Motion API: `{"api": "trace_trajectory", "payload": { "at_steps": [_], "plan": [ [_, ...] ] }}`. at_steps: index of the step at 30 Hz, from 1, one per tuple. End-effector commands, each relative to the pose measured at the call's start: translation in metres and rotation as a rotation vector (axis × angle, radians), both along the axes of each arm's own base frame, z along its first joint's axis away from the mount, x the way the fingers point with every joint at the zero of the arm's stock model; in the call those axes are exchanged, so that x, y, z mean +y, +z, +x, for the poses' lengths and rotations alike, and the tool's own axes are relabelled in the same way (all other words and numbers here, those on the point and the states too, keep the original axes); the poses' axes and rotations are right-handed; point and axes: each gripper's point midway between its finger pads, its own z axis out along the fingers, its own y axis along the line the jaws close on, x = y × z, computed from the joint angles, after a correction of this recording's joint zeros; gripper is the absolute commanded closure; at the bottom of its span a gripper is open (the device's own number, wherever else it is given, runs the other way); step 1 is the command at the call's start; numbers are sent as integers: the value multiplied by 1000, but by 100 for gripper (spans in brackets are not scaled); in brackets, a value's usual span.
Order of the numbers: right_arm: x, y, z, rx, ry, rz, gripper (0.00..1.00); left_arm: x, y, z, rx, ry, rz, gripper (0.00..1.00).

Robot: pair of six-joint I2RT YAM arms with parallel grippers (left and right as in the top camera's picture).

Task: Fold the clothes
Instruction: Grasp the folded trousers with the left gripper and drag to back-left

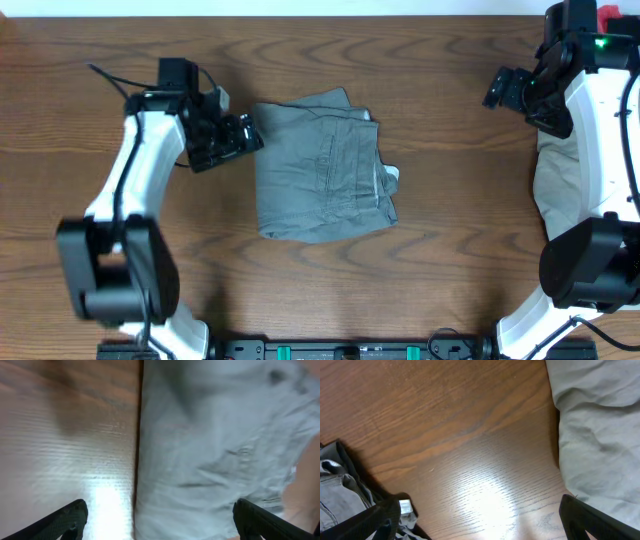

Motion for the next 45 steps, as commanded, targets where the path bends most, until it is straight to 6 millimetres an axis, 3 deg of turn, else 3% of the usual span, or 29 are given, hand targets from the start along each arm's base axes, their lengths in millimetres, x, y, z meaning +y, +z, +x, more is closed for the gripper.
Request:
{"api": "trace_trajectory", "payload": {
  "at_steps": [1,8,10,13,16,19,23,27,31,33,38,42,45],
  "plan": [
    [-4,1,0,-4,-23,6,1,-13,-22,-6,43,-75,-57,7],
    [-4,1,0,-4,-23,6,1,-29,-57,-11,126,-124,-153,11],
    [-4,1,0,-4,-23,6,1,-33,-63,-12,141,-127,-179,17],
    [-4,1,0,-4,-23,6,1,-36,-71,-10,147,-129,-195,35],
    [-4,1,0,-4,-23,6,1,-39,-75,-5,130,-133,-207,61],
    [-4,1,0,-4,-23,6,1,-39,-75,5,90,-120,-205,94],
    [-4,1,0,-4,-23,6,1,-23,-75,31,43,8,-196,94],
    [-4,1,0,-4,-23,6,1,30,-76,64,-24,238,-154,94],
    [-4,1,0,-4,-23,6,1,119,-74,85,-103,495,-107,94],
    [-4,1,0,-4,-23,6,1,175,-72,85,-139,647,-83,94],
    [-4,1,0,-4,-23,6,1,285,-65,61,-194,956,-89,94],
    [-4,1,0,-4,-23,6,1,329,-62,42,-219,1071,-86,94],
    [-4,1,0,-4,-23,6,1,338,-62,36,-202,1150,-116,94]
  ]
}}
